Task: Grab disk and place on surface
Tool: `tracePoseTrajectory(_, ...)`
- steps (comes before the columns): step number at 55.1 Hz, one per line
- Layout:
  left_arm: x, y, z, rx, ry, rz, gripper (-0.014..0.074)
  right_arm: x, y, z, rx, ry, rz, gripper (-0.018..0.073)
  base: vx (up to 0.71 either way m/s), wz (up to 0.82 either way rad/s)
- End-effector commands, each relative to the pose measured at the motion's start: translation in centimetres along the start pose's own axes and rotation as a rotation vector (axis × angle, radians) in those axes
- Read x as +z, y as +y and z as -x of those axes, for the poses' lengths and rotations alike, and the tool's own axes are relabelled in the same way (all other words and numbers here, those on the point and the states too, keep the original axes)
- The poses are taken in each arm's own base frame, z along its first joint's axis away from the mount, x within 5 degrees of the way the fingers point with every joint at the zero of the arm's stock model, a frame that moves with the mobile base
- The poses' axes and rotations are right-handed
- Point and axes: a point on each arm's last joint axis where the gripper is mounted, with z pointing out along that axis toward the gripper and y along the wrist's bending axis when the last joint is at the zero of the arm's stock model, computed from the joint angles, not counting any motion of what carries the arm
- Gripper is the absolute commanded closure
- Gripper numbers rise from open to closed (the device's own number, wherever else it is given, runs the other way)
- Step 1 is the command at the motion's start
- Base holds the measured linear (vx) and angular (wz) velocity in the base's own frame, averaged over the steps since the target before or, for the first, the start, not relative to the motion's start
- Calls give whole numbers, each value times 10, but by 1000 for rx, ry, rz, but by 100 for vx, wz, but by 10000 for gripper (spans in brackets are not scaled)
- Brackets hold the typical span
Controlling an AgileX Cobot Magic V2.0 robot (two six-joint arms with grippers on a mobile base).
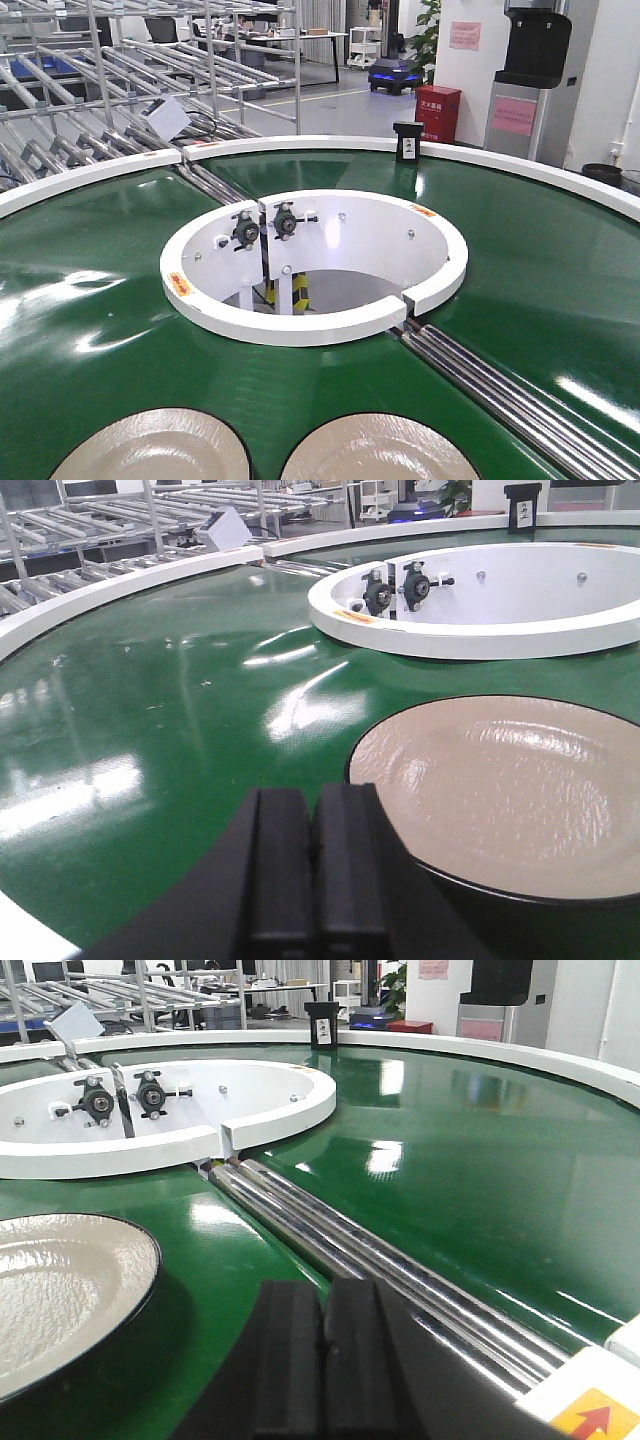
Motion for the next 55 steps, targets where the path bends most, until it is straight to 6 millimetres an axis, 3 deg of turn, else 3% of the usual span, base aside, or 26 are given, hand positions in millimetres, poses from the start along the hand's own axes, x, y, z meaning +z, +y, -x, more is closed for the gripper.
tracePoseTrajectory(1,0,1,3,-11,-82,10,595,-2,1,10,-12,-100,7,566,0,0)
tracePoseTrajectory(36,0,1,3,-11,-82,10,595,-2,1,10,-12,-100,7,566,0,0)
tracePoseTrajectory(45,0,1,3,-11,-82,10,595,-4,3,21,-18,-228,26,566,0,0)
tracePoseTrajectory(55,0,1,3,-11,-82,10,595,-21,7,64,7,-610,83,566,0,0)
